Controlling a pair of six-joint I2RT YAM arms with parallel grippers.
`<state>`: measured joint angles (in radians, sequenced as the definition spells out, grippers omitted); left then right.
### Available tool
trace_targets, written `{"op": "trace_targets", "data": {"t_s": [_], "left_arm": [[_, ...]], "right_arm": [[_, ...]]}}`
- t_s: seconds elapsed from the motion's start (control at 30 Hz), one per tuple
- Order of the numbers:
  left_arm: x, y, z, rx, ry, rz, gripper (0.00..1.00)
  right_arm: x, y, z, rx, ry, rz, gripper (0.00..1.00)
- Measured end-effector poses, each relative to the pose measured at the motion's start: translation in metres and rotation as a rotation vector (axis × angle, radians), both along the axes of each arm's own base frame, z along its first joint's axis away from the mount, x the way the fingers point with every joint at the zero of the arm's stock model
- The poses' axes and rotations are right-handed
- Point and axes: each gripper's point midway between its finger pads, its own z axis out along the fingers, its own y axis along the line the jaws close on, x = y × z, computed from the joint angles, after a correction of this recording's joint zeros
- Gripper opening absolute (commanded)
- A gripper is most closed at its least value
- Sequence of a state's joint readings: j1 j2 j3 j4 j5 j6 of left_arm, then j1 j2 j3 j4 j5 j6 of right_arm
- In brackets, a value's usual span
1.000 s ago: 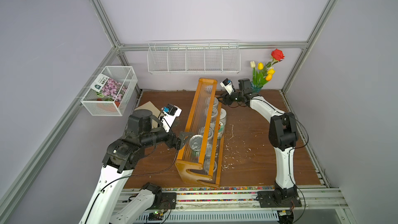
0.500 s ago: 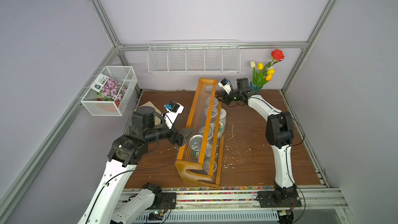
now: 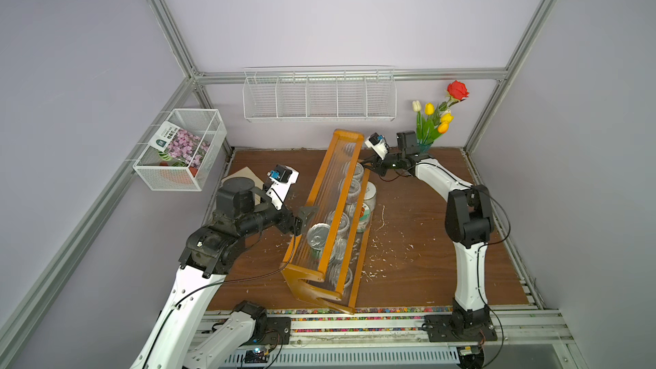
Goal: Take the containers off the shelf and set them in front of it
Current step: Adjust the shelf at the center of the board.
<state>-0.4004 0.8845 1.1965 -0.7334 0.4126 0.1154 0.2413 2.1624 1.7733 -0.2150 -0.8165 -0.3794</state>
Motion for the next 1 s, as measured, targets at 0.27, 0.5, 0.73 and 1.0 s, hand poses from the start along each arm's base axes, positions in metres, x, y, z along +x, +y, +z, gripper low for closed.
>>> {"op": "trace_targets", "data": {"t_s": [0.27, 0.5, 0.73, 1.0], "left_arm": [[0.012, 0.005, -0.003, 0.022, -0.006, 0.051, 0.99], [0.017, 0.007, -0.004, 0.029, -0.001, 0.08, 0.99], [0.011, 0.031, 0.003, 0.037, -0.025, 0.198, 0.98], [-0.001, 0.07, -0.009, 0.069, 0.05, 0.405, 0.96]], "right_arm": [[-0.012, -0.045, -0.001, -0.002, 0.004, -0.106, 0.0], [-0.011, -0.078, -0.001, -0.025, -0.02, -0.246, 0.0], [-0.008, -0.1, 0.0, -0.041, -0.04, -0.359, 0.0], [-0.011, -0.114, 0.0, -0.056, -0.054, -0.451, 0.0]]}}
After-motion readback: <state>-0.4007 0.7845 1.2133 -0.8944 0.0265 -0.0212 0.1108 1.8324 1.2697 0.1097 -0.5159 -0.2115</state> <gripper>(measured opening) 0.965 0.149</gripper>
